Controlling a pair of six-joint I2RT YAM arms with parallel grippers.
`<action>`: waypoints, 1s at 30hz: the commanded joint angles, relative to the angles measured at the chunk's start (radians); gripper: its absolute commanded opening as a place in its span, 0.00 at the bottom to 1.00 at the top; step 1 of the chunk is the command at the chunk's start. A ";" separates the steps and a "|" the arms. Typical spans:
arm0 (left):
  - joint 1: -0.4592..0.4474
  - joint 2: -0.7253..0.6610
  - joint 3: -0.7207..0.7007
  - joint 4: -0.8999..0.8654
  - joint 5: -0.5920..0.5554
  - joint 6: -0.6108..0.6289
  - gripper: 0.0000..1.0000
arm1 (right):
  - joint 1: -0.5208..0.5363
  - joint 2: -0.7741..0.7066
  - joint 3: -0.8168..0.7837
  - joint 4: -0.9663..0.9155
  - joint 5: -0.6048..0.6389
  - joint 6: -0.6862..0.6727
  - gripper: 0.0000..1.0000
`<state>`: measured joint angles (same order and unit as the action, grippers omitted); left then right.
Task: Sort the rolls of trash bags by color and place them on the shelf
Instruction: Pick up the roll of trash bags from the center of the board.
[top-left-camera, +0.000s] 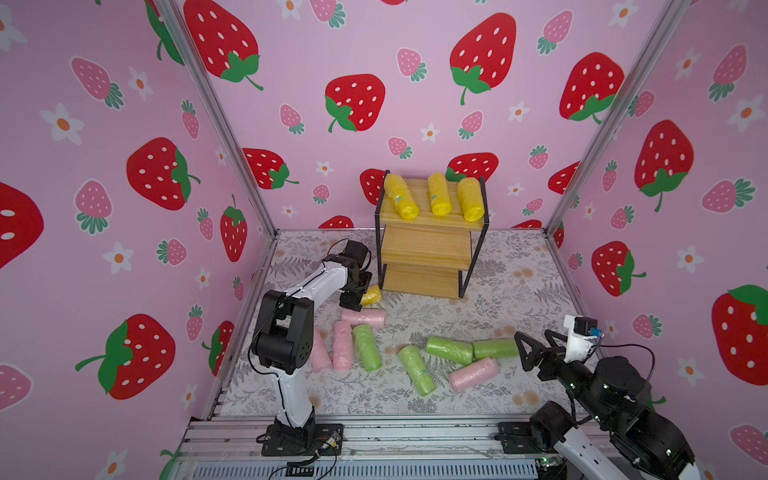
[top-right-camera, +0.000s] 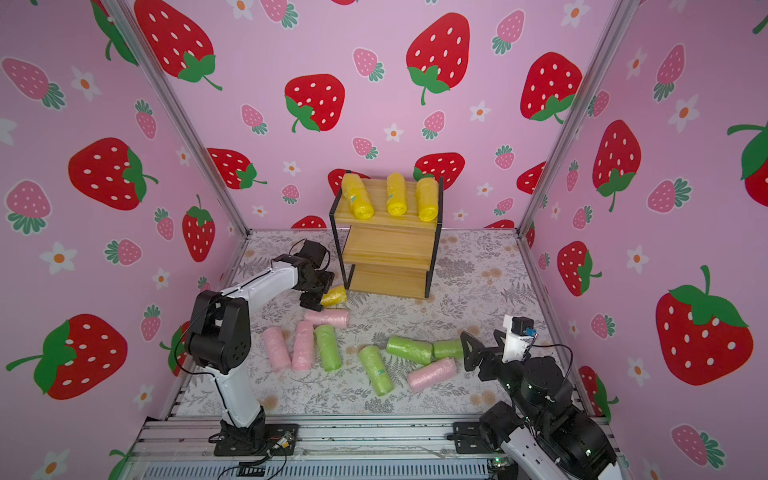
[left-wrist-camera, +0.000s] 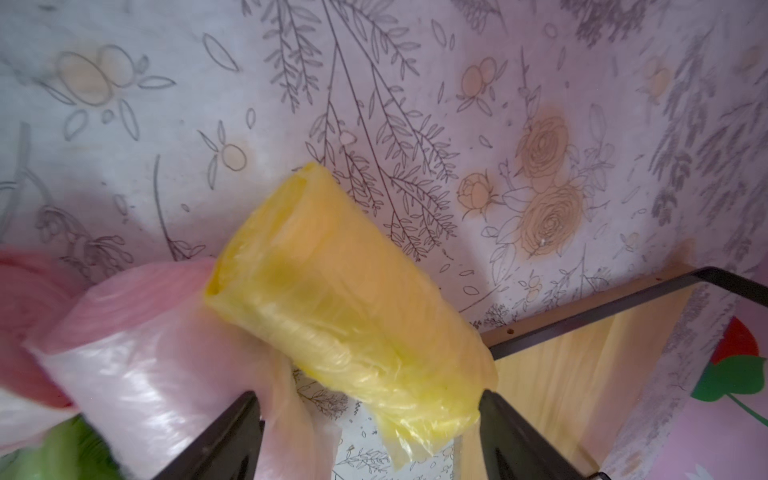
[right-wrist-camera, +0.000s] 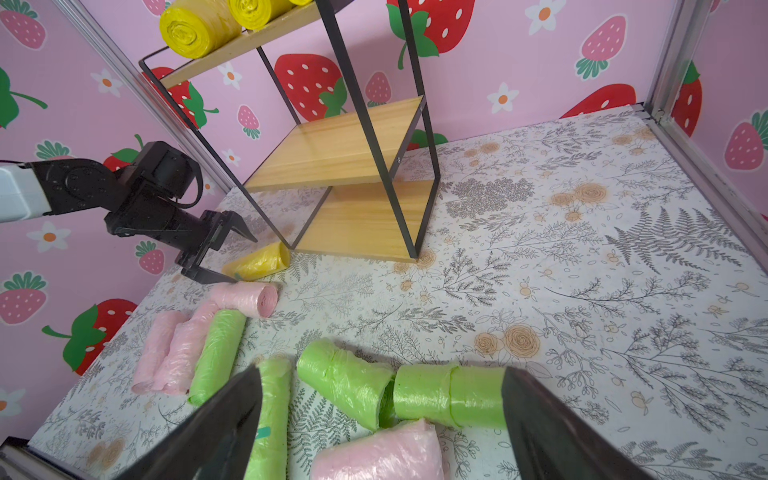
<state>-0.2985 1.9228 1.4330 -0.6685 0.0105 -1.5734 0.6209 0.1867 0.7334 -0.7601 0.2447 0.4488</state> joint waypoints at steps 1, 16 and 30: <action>-0.020 0.033 0.078 0.000 -0.067 -0.020 0.84 | -0.004 0.025 -0.002 0.010 -0.036 0.002 0.96; -0.011 0.036 -0.089 0.063 -0.106 -0.023 0.76 | -0.004 0.080 0.006 0.005 -0.048 -0.005 0.96; 0.020 0.010 -0.043 0.056 -0.178 0.311 0.20 | -0.004 0.077 0.013 -0.006 -0.037 -0.002 0.96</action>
<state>-0.2874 1.9564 1.3640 -0.5800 -0.1249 -1.3846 0.6209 0.2710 0.7334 -0.7609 0.2020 0.4484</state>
